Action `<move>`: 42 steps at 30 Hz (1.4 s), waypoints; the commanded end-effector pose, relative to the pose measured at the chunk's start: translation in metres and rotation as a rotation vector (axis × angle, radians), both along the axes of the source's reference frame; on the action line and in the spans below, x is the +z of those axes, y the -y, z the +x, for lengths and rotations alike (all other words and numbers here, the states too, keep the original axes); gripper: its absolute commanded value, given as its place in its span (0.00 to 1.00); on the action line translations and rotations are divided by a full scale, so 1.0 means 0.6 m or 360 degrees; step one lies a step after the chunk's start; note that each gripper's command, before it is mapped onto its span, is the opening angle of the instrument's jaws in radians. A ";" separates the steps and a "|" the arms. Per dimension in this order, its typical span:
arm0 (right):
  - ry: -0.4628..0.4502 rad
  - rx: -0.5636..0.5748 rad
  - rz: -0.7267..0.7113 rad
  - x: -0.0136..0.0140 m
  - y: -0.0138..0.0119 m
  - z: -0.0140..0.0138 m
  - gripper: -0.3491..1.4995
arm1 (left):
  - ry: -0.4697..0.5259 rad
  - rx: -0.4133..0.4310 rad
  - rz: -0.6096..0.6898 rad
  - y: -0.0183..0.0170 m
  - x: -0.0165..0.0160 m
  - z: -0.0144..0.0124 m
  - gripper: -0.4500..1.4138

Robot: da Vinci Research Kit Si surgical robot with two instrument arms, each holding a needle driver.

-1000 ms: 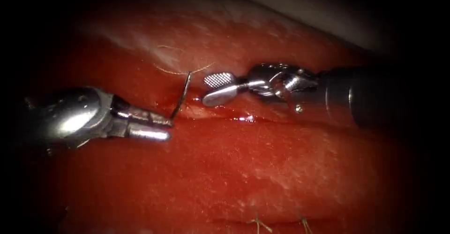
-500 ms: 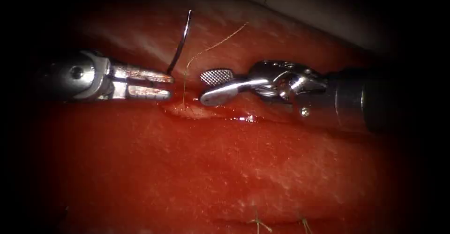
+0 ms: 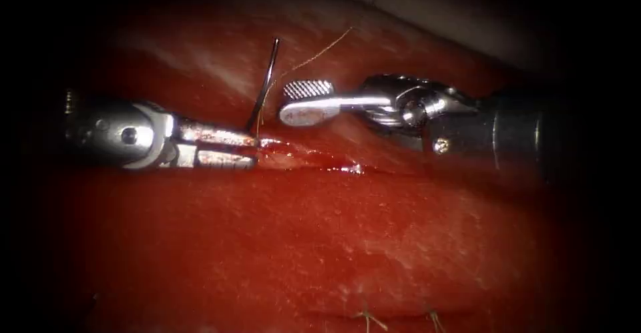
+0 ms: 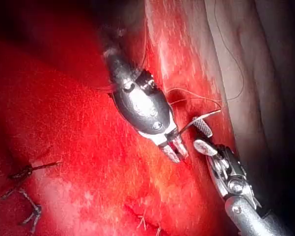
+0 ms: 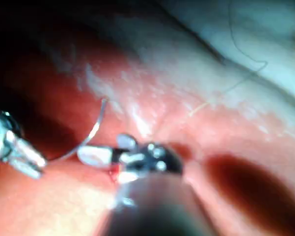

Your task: Wound Closure

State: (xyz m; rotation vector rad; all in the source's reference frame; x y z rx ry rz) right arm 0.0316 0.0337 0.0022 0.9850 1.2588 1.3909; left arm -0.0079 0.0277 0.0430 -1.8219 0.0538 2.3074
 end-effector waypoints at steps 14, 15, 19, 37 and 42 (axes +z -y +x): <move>-0.0127 0.0188 0.0262 0.0013 -0.0001 0.0029 0.80 | -0.0007 0.0008 -0.0044 0.0006 0.0008 -0.0010 0.05; -0.0131 0.0180 0.0261 0.0012 0.0000 0.0031 0.80 | -0.0007 0.0008 -0.0044 0.0006 0.0008 -0.0011 0.05; -0.0159 0.0148 0.0270 0.0003 0.0008 0.0039 0.80 | -0.0008 0.0006 -0.0044 0.0004 0.0011 -0.0010 0.05; -0.0169 0.0171 0.0300 -0.0006 0.0008 0.0067 0.76 | -0.0006 0.0014 -0.0051 0.0008 0.0007 -0.0015 0.05; -0.0198 0.0173 0.0384 -0.0011 0.0008 0.0067 0.39 | -0.0008 0.0012 -0.0053 0.0009 0.0009 -0.0017 0.05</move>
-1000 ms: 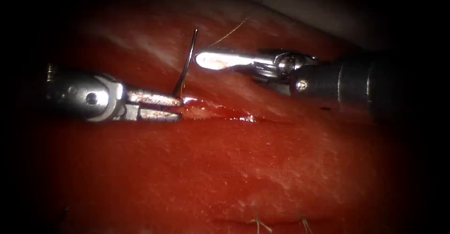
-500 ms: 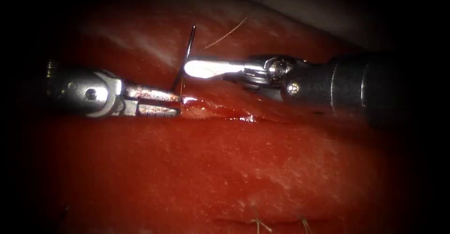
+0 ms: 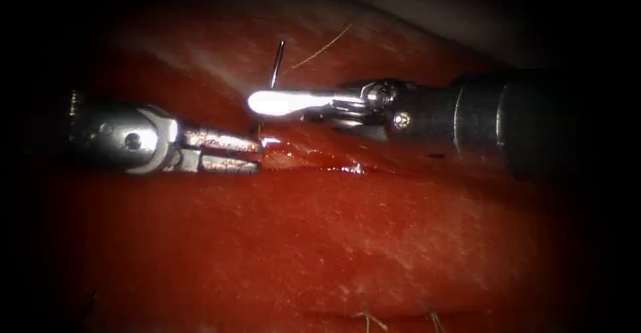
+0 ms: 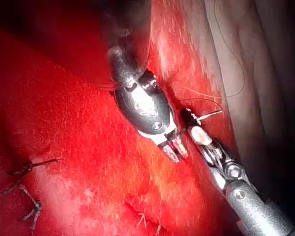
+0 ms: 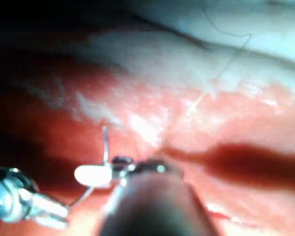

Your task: Wound Closure

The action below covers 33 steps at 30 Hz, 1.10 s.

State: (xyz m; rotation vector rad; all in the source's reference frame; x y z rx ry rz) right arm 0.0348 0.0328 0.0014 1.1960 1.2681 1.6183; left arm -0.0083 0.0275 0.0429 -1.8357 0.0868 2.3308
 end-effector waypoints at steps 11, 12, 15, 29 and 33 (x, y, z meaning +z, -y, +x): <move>0.0032 0.0135 0.0011 0.0002 -0.0018 0.0021 0.67 | -0.0002 -0.0004 0.0001 0.0007 0.0008 -0.0012 0.05; 0.0033 0.0137 0.0011 0.0002 -0.0018 0.0024 0.70 | -0.0002 -0.0005 0.0001 0.0007 0.0008 -0.0012 0.05; 0.0026 0.0134 0.0008 -0.0001 -0.0015 0.0029 0.55 | -0.0002 -0.0005 0.0001 0.0007 0.0008 -0.0012 0.05; 0.0141 0.0058 -0.0163 0.0005 -0.0014 0.0025 0.00 | 0.0061 -0.0174 0.0551 -0.0008 -0.0007 -0.0026 0.66; 0.0169 0.0045 -0.0272 0.0008 -0.0018 0.0020 0.00 | 0.0132 -0.0080 0.0601 -0.0017 -0.0039 -0.0015 0.66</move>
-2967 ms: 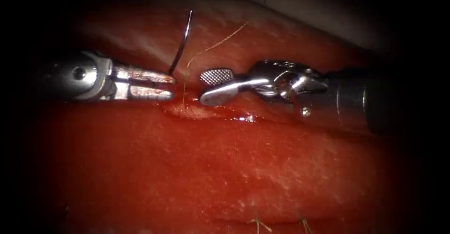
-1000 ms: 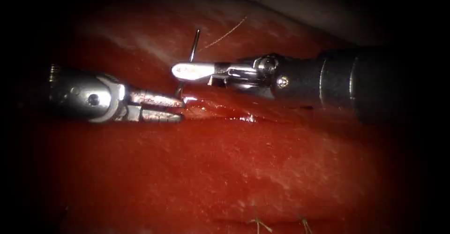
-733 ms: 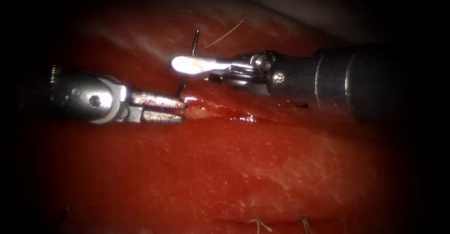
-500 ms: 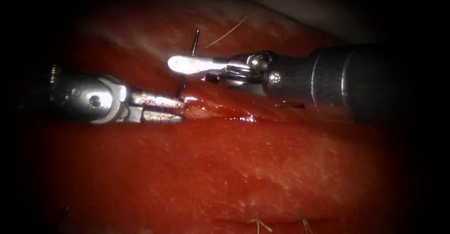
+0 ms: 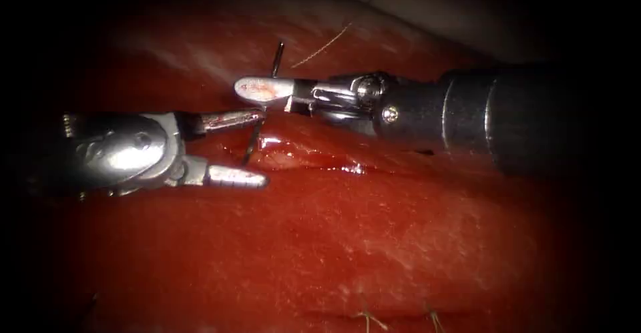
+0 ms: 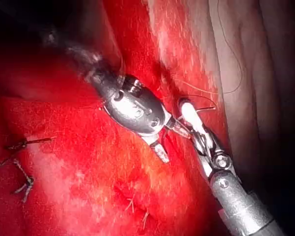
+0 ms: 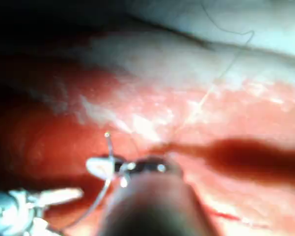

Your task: Wound Closure

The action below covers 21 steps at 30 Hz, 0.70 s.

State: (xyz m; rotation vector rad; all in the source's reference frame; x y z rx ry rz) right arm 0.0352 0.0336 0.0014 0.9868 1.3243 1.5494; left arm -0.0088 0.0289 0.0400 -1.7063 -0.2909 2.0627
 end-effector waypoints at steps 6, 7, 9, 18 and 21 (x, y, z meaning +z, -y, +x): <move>0.0071 -0.0027 -0.0231 0.0026 -0.0016 -0.0025 0.00 | 0.0219 0.0297 0.0250 0.0007 -0.0010 0.0042 0.66; 0.0069 -0.0024 -0.0237 0.0034 -0.0016 -0.0027 0.00 | 0.0249 0.0358 0.0293 0.0015 -0.0009 0.0050 0.66; 0.0070 -0.0024 -0.0243 0.0039 -0.0012 -0.0024 0.00 | 0.0296 0.0452 0.0324 0.0027 -0.0008 0.0055 0.66; 0.0142 -0.0175 -0.0669 0.0032 -0.0005 -0.0025 0.00 | -0.0055 0.0444 0.0386 0.0004 0.0085 0.0048 0.38; 0.0148 -0.0235 -0.0828 0.0030 -0.0005 -0.0023 0.00 | -0.0295 0.0529 0.0383 0.0019 0.0150 0.0045 0.05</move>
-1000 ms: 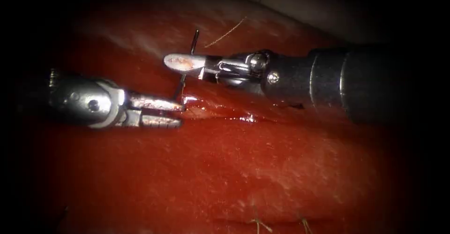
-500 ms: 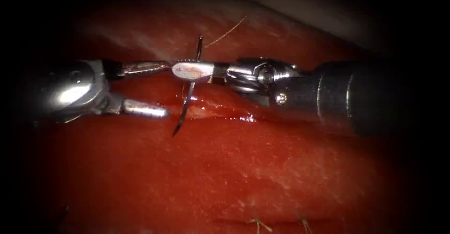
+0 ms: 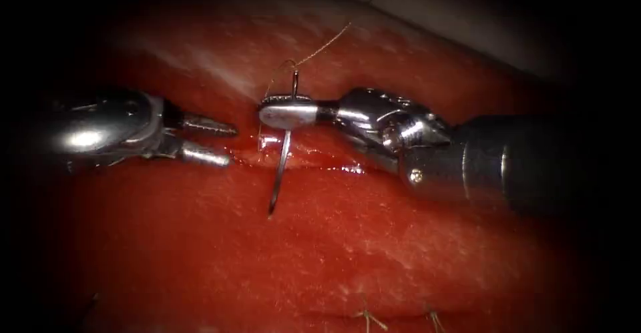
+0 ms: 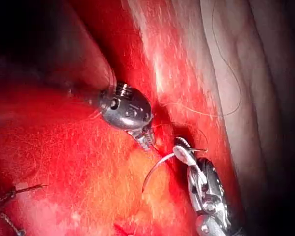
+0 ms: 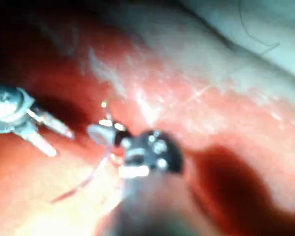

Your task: Wound Closure

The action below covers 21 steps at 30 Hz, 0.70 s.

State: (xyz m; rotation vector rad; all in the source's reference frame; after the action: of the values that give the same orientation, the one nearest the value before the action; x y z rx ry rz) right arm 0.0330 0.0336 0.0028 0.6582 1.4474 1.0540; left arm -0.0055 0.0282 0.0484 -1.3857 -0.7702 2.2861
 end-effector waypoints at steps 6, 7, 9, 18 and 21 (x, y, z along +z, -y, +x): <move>-0.0001 -0.0052 -0.0123 0.0008 -0.0008 0.0016 0.00 | -0.0162 0.0070 -0.0005 0.0017 0.0064 -0.0011 0.05; 0.0013 -0.0056 -0.0176 0.0008 -0.0010 0.0016 0.00 | -0.0184 0.0048 0.0057 0.0013 0.0064 -0.0015 0.05; 0.0038 -0.0058 -0.0257 0.0009 -0.0011 0.0016 0.00 | -0.0233 0.0055 0.0147 0.0011 0.0065 -0.0025 0.05; 0.0076 -0.0090 -0.0420 0.0010 -0.0013 0.0016 0.00 | -0.0595 0.0122 0.0112 0.0010 0.0134 -0.0058 0.05; 0.0096 -0.0101 -0.0474 0.0012 -0.0011 0.0017 0.00 | -0.0668 0.0132 0.0086 0.0008 0.0158 -0.0056 0.05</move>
State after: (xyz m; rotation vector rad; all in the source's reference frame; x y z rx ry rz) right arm 0.0333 0.0340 0.0032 0.4383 1.4821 0.7703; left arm -0.0083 0.0281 0.0580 -0.8140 -0.7477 2.4798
